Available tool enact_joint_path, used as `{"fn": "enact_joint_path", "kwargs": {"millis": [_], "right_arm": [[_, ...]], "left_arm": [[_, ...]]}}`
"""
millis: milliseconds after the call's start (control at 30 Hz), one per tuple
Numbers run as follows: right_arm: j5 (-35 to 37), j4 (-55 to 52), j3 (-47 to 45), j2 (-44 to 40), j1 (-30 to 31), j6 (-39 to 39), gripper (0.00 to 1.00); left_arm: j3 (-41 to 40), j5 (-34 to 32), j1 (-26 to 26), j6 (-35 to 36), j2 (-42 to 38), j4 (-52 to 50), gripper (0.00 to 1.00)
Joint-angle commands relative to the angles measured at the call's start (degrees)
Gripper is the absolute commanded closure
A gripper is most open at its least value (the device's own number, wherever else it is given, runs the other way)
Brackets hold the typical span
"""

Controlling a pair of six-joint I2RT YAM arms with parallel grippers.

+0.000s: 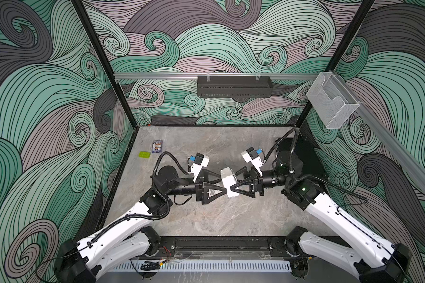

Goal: Take the necklace out of the lift-off lid jewelry box
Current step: Open the lid on the jewelry box.

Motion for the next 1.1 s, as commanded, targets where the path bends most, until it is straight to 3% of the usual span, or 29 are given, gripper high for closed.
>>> {"fn": "enact_joint_path", "kwargs": {"millis": [0, 533, 833, 1067], "right_arm": [[-1.1, 3.6, -0.6, -0.9, 0.4, 0.8, 0.30], [-0.5, 6.8, -2.7, -0.4, 0.4, 2.2, 0.30], [0.0, 7.2, -3.4, -0.4, 0.4, 2.1, 0.30], [1.1, 3.0, -2.7, -1.6, -0.2, -1.0, 0.29]], "left_arm": [[2.4, -1.7, -0.7, -0.7, 0.0, 3.0, 0.11], [1.7, -4.0, -1.4, -0.7, -1.1, 4.0, 0.20], [1.0, -4.5, -1.5, -0.9, -1.3, 5.2, 0.35], [0.3, -6.2, -1.5, 0.1, -2.5, 3.2, 0.40]]}}
